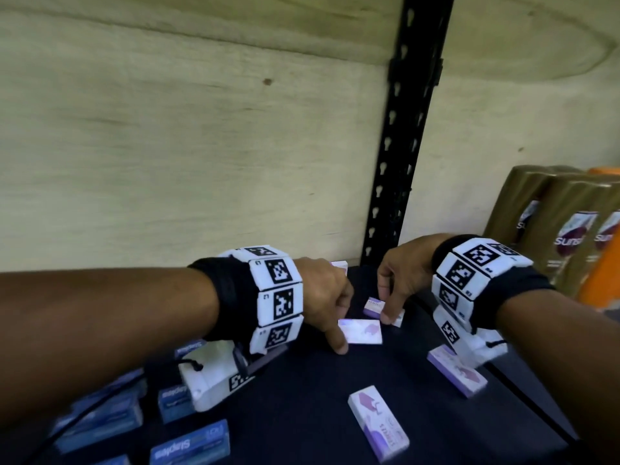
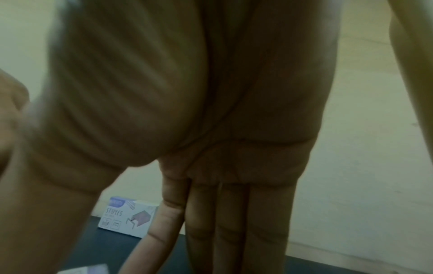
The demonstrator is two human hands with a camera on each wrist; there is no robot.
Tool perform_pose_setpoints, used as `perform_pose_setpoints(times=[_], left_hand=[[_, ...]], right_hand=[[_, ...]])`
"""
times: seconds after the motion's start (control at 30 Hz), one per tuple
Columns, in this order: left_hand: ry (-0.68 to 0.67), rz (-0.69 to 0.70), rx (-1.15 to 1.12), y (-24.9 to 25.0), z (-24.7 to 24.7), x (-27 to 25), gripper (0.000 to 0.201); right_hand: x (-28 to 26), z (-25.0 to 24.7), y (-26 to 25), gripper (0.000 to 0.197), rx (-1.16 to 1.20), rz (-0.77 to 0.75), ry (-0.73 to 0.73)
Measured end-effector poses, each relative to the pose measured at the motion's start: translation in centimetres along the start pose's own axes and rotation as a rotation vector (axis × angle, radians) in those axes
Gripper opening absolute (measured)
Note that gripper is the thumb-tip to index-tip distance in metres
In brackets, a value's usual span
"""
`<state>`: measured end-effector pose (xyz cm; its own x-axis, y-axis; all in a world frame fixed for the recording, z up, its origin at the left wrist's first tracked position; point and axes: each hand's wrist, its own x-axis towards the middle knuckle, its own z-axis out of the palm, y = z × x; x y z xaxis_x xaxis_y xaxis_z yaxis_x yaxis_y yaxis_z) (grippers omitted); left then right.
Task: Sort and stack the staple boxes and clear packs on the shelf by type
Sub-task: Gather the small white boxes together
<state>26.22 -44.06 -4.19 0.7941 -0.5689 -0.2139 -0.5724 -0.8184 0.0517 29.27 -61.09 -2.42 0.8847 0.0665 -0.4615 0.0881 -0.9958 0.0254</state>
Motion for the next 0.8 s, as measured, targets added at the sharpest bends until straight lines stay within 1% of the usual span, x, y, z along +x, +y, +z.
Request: perform_pose_setpoints(times=[0.17,0.2,0.23,0.33,0.37,0.43,0.5,0.57,0.6,0.7,0.8], left_hand=[[0.013,-0.027,0.006,-1.3,-0.1,-0.5,0.022],[0.015,-0.028,0.008,-1.4,-0.1,-0.5,0.022],[0.012,-0.028,0.004,-1.6,-0.2,-0.6,0.026],[-0.020,-0.014,0.001,-1.4,-0.3,-0.6,0.048],[-0.023,0.004,0.009,-1.3,-0.3,-0.6,0.049],[0.001,0.052,0.012,-1.0,-0.1,-0.5,0.040],[0.030,0.093,0.027,-1.0,0.0,-0.4,0.030],[0.032,0.123,0.062,-1.1,0.0,-0.4,0.026],[0.031,0.131,0.079,-1.2,0.0,-0.4,0.025],[0.028,0.104,0.137,-1.7,-0.1,-0.5,0.024],[0.022,0.014,0.202,-2.7,-0.1,-0.6,0.020]], right_hand=[[-0.2,0.1,-0.7,0.046,-0.045,0.001,-0.025],[-0.2,0.2,-0.9,0.045,-0.060,-0.006,-0.044],[-0.2,0.3,-1.1,0.043,-0.076,-0.011,-0.061],[-0.1,0.5,-1.3,0.039,-0.098,-0.028,-0.084],[-0.1,0.5,-1.3,0.038,-0.102,-0.032,-0.085],[-0.1,0.4,-1.3,0.037,-0.111,-0.033,-0.076],[0.0,0.4,-1.3,0.032,-0.111,-0.036,-0.069],[0.1,0.4,-1.2,0.026,-0.109,-0.039,-0.065],[0.1,0.3,-1.1,0.026,-0.104,-0.037,-0.054],[0.3,0.2,-0.8,0.031,-0.028,-0.047,0.022],[0.5,0.2,-0.9,0.027,0.009,-0.102,0.090]])
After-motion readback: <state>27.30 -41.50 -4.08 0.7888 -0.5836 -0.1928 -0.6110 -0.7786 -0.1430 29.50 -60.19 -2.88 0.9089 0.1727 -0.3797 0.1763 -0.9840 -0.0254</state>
